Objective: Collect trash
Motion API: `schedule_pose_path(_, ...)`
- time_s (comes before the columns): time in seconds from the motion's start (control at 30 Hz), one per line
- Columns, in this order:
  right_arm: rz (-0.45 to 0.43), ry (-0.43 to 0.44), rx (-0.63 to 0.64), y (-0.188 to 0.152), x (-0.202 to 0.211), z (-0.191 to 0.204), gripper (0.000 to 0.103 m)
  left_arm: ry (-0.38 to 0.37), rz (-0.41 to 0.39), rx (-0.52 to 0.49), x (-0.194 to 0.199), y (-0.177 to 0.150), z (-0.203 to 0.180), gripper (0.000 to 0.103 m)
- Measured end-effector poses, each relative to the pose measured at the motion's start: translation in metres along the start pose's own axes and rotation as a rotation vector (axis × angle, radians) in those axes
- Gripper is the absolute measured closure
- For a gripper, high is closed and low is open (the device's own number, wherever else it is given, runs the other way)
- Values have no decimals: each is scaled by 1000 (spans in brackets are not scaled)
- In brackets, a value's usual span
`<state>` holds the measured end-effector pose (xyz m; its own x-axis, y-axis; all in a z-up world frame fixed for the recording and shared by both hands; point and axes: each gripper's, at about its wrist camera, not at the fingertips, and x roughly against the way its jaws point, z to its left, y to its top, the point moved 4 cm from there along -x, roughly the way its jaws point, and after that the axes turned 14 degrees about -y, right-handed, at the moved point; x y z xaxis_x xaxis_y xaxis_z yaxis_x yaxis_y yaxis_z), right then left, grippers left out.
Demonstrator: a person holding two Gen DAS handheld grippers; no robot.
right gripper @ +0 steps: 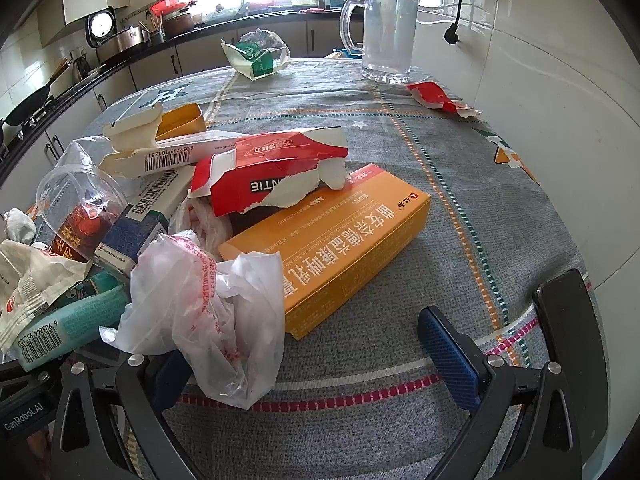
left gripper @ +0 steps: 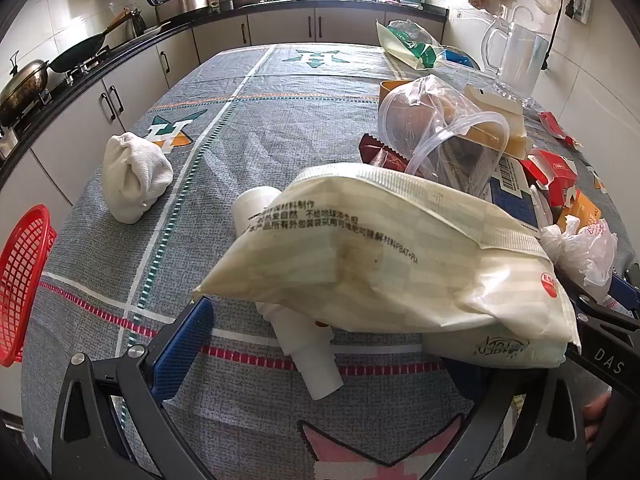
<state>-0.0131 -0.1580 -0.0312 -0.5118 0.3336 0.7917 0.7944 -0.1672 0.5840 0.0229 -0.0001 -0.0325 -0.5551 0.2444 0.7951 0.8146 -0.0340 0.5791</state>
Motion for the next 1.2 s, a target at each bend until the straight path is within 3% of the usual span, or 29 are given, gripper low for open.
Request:
schedule_pose_path(0.3, -1, -2, -1, 0, 0, 0, 0, 30, -14, 13, 11, -9, 2, 0)
schedule_pose_path(0.5, 4, 9, 5, -19, 19, 0, 0, 37, -137, -12, 60, -32, 11, 0)
schedule_pose_path(0.77, -249, -16, 55, -43, 104, 6, 0, 92, -326, -68, 148, -75, 18, 0)
schedule_pose_path(0.97, -535, -17, 77, -68, 190, 13, 0, 188, -482, -54, 211, -101, 30, 0)
schedule_pose_path(1.07, -685, 7, 40, -81, 222, 12, 0, 222, -519, -25, 228, -116, 38, 0)
schedule_pose_path(1.2, -669, 23, 100, -84, 220, 26, 0, 255, -540, 19, 237, -130, 51, 0)
